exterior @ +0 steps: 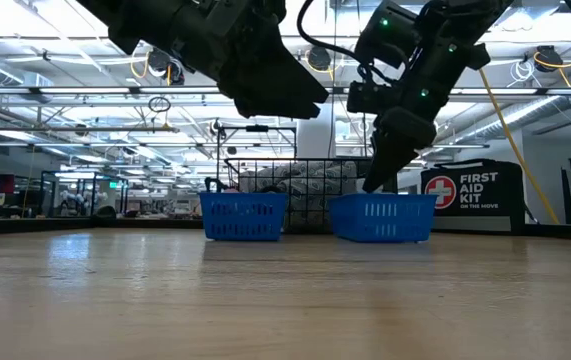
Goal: Pick & Place Medicine items
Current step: Put the white pill bottle into the right blue bin
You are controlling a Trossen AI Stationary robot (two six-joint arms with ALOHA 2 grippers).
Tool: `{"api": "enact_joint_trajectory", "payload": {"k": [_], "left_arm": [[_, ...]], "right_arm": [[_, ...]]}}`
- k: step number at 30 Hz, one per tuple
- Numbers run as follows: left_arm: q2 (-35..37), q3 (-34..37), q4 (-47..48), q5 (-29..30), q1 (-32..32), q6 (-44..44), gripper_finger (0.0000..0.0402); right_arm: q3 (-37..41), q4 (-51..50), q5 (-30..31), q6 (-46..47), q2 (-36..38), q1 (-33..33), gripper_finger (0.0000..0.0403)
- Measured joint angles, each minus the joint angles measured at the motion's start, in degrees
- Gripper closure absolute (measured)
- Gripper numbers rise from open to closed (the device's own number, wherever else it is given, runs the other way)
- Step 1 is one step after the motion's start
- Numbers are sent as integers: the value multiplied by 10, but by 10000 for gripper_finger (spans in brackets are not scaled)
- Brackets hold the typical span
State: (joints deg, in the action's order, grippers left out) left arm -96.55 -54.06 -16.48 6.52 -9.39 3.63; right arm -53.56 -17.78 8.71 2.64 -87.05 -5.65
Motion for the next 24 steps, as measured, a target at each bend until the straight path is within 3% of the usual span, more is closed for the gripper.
{"api": "enact_joint_trajectory", "payload": {"k": [7, 24], "left_arm": [[0, 0, 0, 0, 0, 3, 160], [0, 0, 0, 0, 0, 16, 160]], "right_arm": [[0, 0, -29, 13, 0, 0, 274], [0, -1, -29, 12, 0, 0, 263]]}}
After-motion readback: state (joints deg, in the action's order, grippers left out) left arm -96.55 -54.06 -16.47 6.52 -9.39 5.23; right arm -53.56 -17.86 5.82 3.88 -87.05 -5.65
